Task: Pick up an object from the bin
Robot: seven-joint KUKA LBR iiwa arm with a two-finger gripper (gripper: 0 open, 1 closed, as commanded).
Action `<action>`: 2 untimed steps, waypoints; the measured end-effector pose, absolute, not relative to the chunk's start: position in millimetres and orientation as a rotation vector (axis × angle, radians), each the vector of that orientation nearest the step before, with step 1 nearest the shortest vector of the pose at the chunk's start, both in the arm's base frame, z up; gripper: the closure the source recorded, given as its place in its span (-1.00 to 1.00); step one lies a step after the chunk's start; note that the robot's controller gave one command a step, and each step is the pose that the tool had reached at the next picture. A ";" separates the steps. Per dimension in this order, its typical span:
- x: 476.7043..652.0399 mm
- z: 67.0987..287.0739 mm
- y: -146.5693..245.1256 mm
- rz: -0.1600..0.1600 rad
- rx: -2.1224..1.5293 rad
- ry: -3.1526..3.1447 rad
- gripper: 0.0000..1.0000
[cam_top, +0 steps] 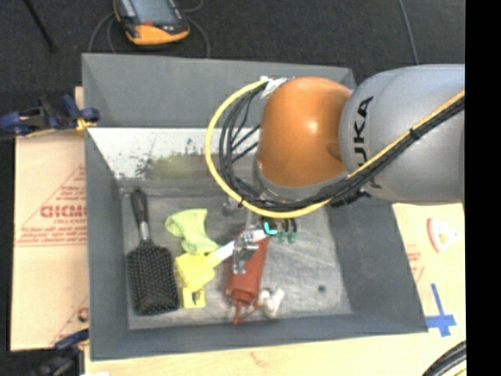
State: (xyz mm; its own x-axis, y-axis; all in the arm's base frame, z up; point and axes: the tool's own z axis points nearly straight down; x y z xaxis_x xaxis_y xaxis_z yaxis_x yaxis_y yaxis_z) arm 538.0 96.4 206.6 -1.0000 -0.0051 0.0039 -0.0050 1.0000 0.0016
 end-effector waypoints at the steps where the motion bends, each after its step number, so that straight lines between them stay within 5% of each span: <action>1: 539.7 210.0 96.0 -0.004 0.004 -3.145 -1.00; 2: 538.1 86.3 77.8 -0.013 0.026 -3.158 1.00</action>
Offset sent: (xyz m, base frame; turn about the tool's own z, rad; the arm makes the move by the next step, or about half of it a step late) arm -0.0060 -0.0225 -0.1289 -0.0100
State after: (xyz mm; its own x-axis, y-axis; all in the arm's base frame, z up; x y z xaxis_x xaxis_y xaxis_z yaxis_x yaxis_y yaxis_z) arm 538.1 77.8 86.3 -0.9997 -0.0163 -0.0168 -0.0164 0.9998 0.0078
